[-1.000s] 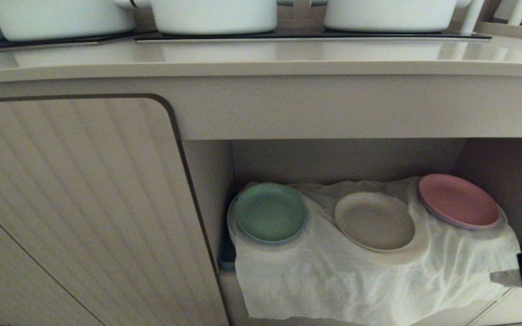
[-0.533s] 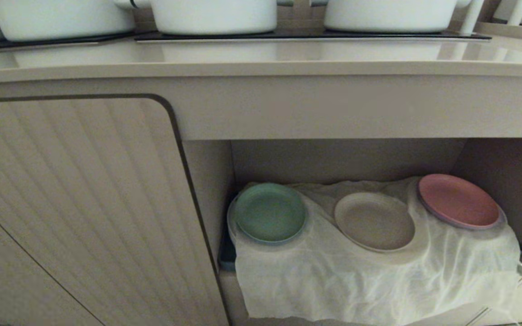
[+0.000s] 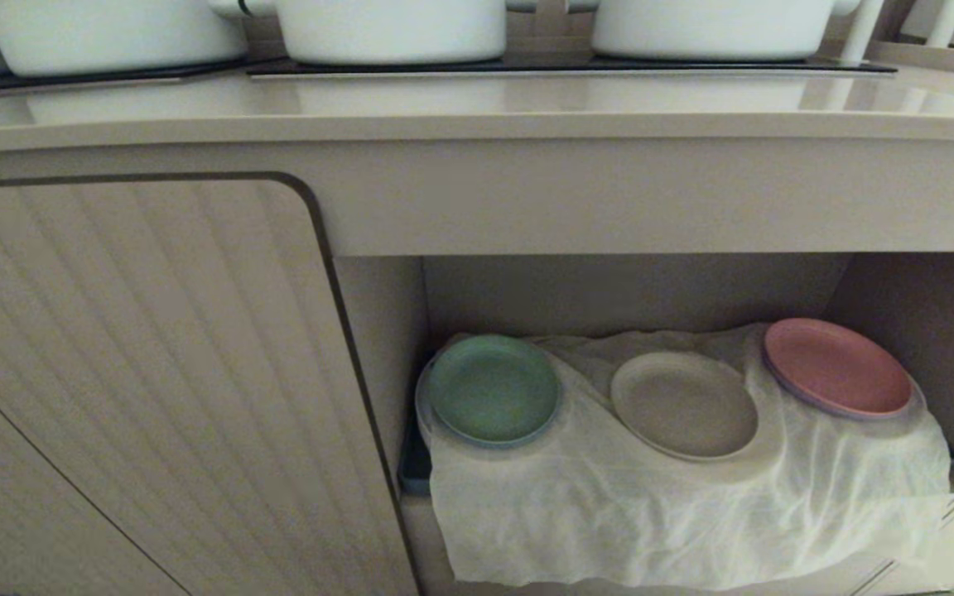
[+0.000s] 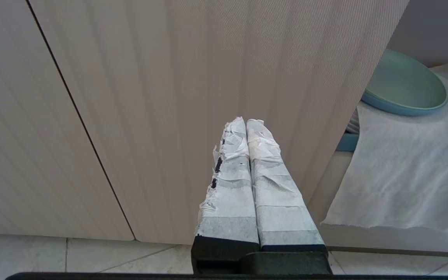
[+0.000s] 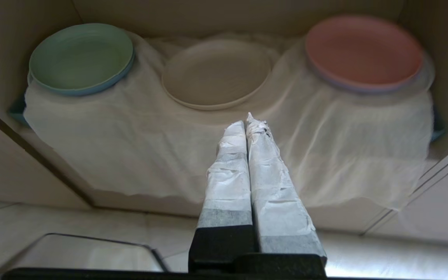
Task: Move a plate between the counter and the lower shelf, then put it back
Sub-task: Pick up the plate in the cupboard
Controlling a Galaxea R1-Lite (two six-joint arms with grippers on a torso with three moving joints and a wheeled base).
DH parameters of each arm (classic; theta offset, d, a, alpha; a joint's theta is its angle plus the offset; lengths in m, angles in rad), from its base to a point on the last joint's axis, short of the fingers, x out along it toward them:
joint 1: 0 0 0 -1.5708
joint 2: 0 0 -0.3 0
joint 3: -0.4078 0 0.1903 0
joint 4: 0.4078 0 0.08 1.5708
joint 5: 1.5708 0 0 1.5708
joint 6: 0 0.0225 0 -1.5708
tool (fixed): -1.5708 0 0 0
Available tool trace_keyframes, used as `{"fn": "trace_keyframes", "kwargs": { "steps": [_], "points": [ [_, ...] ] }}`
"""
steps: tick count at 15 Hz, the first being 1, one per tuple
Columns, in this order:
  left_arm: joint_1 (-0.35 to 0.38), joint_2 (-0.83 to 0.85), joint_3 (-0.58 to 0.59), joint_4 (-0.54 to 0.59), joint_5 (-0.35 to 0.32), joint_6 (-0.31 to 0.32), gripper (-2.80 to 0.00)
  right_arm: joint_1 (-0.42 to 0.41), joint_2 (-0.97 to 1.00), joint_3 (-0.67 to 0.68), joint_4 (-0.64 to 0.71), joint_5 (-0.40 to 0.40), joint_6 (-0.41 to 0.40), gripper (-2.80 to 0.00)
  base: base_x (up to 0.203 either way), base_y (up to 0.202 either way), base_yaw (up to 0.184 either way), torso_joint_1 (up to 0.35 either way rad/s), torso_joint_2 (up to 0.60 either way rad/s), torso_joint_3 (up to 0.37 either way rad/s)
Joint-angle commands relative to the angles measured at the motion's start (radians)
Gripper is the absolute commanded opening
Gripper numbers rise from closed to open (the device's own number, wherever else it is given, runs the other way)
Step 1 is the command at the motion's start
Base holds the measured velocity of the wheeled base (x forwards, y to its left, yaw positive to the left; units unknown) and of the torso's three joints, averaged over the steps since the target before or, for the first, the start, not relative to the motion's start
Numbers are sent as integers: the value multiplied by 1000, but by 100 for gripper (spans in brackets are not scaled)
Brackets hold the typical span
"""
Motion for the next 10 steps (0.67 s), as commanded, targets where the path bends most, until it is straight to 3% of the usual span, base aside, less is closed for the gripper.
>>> {"fn": "trace_keyframes", "kwargs": {
  "steps": [1,6,8,10],
  "points": [
    [1,0,0,0,0,-1,-280,13,-174,75,-12,-10,-45,-280,0,0,0,0,0,0],
    [1,0,0,0,0,-1,-280,44,-367,145,21,-56,-101,-280,0,0,0,0,0,0],
    [1,0,0,0,0,-1,-280,44,-389,159,76,-138,-110,-280,0,0,0,0,0,0],
    [1,0,0,0,0,-1,-280,44,-389,167,81,-162,-105,-280,0,0,0,0,0,0]
  ]
}}
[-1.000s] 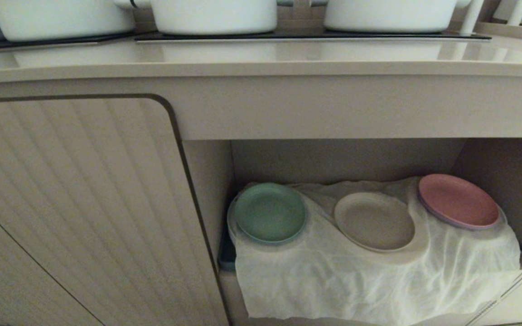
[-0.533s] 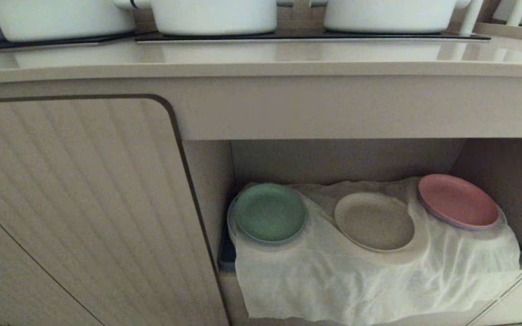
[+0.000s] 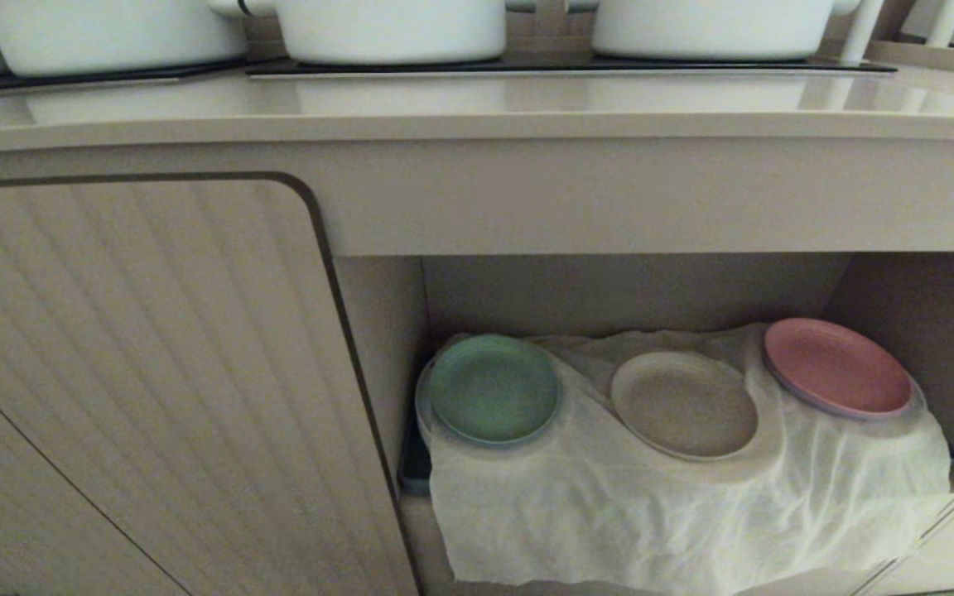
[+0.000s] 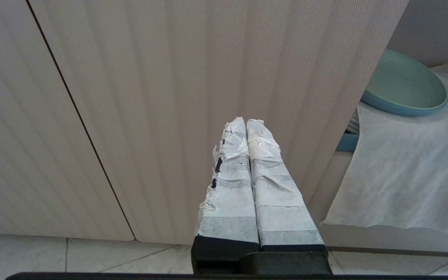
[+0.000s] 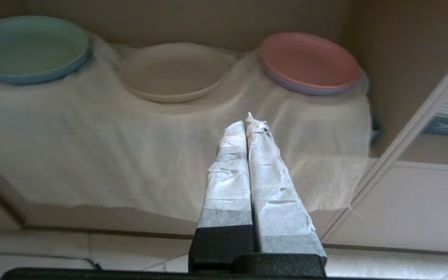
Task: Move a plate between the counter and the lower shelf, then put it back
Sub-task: Pick up the plate in the cupboard
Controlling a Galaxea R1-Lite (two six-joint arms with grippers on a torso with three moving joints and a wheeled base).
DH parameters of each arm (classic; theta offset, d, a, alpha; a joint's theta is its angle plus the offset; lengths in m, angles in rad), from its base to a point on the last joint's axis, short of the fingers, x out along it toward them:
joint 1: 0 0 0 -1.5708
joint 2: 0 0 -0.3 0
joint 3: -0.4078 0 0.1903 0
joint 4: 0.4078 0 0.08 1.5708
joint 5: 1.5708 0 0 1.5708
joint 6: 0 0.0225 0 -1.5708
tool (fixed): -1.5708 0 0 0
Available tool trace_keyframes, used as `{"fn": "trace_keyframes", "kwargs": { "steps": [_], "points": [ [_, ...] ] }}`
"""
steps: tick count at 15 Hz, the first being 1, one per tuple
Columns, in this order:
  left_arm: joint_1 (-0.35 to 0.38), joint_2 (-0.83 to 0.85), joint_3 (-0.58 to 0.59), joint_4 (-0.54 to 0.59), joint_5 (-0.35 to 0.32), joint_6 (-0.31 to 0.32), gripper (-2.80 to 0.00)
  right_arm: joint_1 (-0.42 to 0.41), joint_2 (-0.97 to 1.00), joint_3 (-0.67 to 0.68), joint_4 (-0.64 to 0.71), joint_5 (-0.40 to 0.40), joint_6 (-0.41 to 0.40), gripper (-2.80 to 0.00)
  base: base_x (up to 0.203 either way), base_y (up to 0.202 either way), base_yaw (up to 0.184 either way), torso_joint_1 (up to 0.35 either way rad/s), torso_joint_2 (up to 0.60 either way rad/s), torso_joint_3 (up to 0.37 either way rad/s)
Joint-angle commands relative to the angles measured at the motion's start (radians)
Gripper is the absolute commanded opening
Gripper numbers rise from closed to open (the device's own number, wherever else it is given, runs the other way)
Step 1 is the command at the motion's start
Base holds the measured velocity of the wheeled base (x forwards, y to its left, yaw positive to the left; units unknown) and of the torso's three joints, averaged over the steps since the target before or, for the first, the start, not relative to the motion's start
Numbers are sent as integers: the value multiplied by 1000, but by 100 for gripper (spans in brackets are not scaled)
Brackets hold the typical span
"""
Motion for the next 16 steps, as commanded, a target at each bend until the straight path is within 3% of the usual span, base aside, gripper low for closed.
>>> {"fn": "trace_keyframes", "kwargs": {
  "steps": [1,4,16],
  "points": [
    [1,0,0,0,0,-1,-280,0,-22,7,3,-3,10,-280,0,0,0,0,0,0],
    [1,0,0,0,0,-1,-280,0,-22,7,0,-3,75,-280,0,0,0,0,0,0],
    [1,0,0,0,0,-1,-280,0,-22,7,1,4,69,-280,0,0,0,0,0,0]
  ]
}}
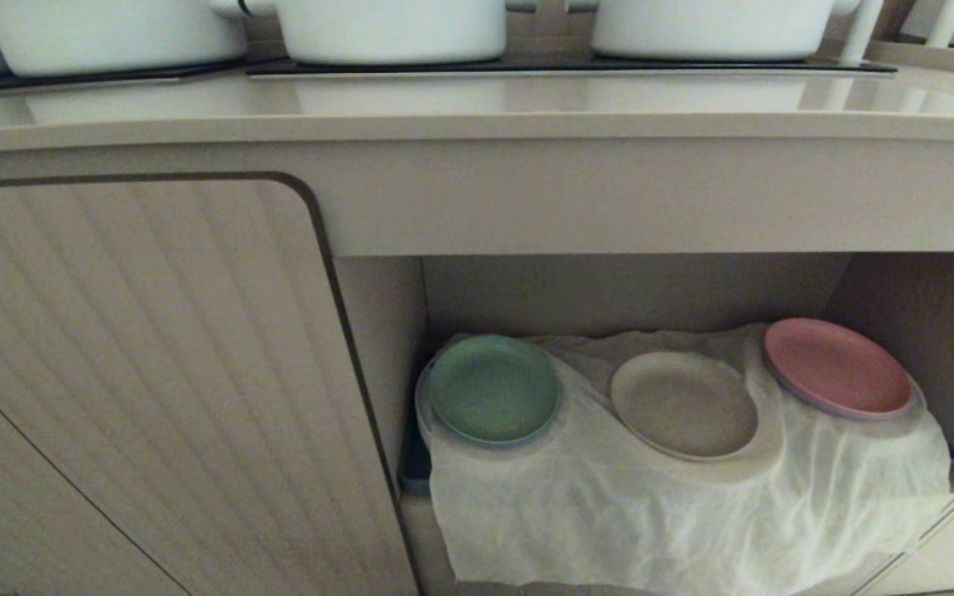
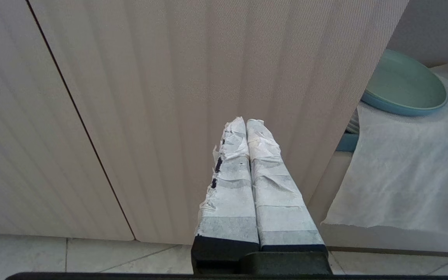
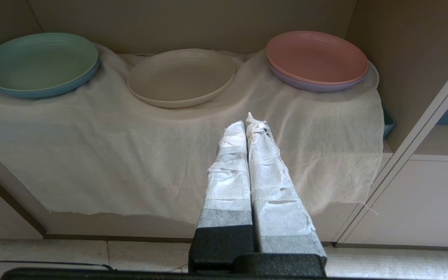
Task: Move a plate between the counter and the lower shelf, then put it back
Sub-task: Pick up the plate in the cupboard
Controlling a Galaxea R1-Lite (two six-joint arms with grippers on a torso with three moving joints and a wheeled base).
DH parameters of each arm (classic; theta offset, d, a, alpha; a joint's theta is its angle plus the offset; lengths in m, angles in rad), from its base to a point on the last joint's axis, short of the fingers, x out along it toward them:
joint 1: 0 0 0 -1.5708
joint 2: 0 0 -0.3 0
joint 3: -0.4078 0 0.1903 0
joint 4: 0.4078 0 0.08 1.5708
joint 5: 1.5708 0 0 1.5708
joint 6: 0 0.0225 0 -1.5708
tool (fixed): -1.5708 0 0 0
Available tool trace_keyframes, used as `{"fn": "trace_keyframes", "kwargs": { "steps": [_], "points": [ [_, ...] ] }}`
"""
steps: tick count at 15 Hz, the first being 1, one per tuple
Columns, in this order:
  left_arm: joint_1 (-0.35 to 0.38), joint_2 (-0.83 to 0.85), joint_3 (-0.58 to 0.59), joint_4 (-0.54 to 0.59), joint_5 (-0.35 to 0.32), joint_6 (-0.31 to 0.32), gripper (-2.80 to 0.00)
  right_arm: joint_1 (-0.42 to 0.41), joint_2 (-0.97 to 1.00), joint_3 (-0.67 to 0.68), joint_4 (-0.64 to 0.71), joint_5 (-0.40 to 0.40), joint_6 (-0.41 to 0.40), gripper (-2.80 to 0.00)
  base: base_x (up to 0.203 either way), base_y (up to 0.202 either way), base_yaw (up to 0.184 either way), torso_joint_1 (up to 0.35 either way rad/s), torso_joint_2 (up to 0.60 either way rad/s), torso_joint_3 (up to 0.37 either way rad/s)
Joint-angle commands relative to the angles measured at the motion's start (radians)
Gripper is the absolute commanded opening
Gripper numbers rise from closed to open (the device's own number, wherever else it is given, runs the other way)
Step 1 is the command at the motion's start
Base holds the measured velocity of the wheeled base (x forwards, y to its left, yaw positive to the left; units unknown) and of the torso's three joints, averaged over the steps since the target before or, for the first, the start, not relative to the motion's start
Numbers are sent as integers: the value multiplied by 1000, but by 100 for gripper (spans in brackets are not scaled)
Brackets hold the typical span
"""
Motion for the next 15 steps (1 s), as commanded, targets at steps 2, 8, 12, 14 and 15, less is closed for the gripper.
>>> {"fn": "trace_keyframes", "kwargs": {
  "steps": [2,8,12,14,15],
  "points": [
    [0,0,0,-1,0,-1,-280,0,2,1,-2,5,3,-280,0,0,0,0,0,0],
    [0,0,0,-1,0,-1,-280,0,19,-2,-8,3,-5,-280,0,0,0,0,0,0],
    [0,0,0,-1,0,-1,-280,-2,179,-63,-14,5,-5,-280,0,0,0,0,0,0],
    [0,0,0,-1,0,-1,-280,-4,302,-113,-15,6,-3,-280,0,0,0,0,0,0],
    [0,0,0,-1,0,-1,-280,-4,372,-145,-16,6,-2,-280,0,0,0,0,0,0]
  ]
}}
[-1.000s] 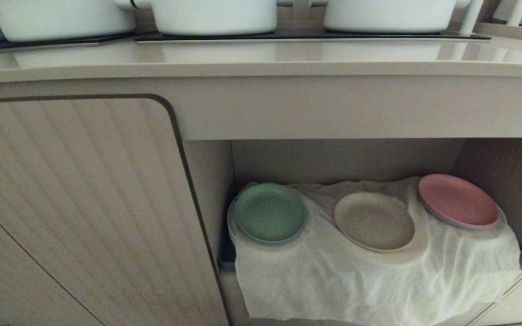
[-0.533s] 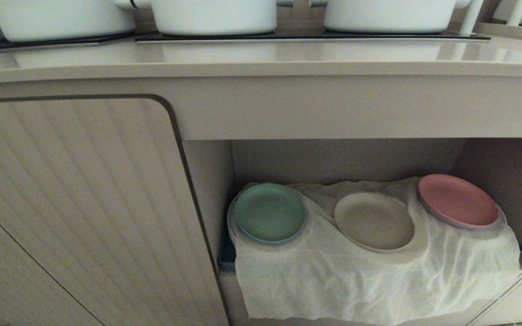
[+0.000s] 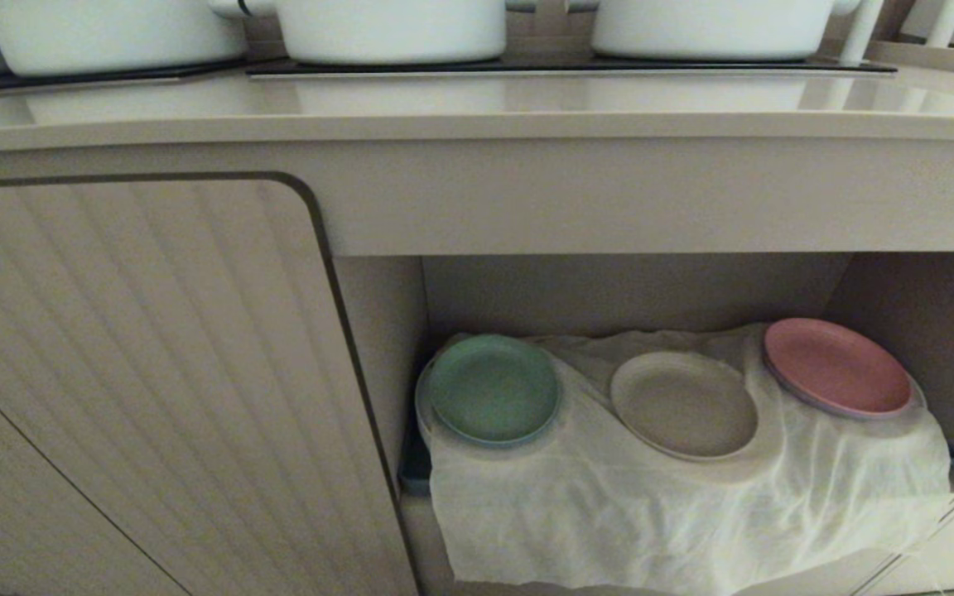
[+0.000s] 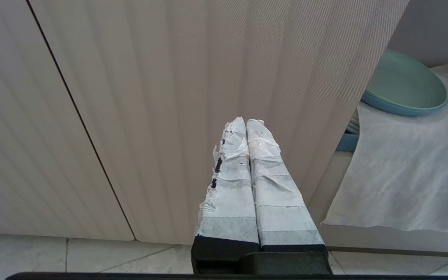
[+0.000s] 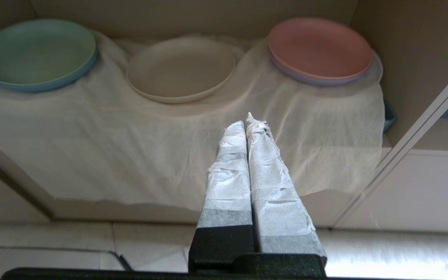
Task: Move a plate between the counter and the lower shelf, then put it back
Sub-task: Pick up the plate in the cupboard
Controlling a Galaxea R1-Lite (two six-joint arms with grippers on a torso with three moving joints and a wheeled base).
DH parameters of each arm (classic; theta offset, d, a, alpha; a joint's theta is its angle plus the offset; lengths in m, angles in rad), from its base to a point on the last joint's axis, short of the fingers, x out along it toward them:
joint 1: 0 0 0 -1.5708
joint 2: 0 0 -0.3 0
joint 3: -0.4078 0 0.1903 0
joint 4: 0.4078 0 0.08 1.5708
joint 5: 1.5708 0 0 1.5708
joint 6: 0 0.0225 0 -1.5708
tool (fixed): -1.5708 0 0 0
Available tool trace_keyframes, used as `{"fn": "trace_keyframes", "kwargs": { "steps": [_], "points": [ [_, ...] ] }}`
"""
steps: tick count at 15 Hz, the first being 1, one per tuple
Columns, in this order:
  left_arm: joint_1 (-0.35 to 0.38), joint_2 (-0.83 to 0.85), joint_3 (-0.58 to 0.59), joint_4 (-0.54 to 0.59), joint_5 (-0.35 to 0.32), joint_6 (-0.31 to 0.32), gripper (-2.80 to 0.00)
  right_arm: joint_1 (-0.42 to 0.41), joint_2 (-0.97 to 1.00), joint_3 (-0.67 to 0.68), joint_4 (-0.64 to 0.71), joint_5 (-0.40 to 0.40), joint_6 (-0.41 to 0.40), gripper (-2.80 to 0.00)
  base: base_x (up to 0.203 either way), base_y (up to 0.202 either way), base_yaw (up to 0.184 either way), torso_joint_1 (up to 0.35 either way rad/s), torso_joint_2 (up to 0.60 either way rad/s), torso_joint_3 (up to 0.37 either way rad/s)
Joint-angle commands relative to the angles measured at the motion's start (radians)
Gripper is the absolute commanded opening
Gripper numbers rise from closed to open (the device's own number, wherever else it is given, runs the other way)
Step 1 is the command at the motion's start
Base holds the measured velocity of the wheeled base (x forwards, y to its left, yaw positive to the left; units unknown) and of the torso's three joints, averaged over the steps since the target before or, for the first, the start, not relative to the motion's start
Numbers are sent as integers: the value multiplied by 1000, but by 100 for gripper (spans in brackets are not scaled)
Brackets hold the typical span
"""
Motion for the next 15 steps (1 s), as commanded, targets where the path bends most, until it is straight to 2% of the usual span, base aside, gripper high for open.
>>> {"fn": "trace_keyframes", "kwargs": {
  "steps": [1,4,7,9,12,15],
  "points": [
    [0,0,0,-1,0,-1,-280,-3,220,-79,-2,4,2,-280,0,0,0,0,0,0],
    [0,0,0,-1,0,-1,-280,-12,418,-182,-4,49,-3,-280,0,0,0,0,0,0],
    [0,0,0,-1,0,-1,-280,12,595,-233,-49,68,-23,-280,0,0,0,0,0,0],
    [0,0,0,-1,0,-1,-280,54,683,-241,-82,71,-29,-280,0,0,0,0,0,0],
    [0,0,0,-1,0,-1,-280,163,786,-246,-95,72,-31,-280,0,0,0,0,0,0],
    [0,0,0,-1,0,-1,-280,204,914,-238,-106,72,-26,-280,0,0,0,0,0,0]
  ]
}}
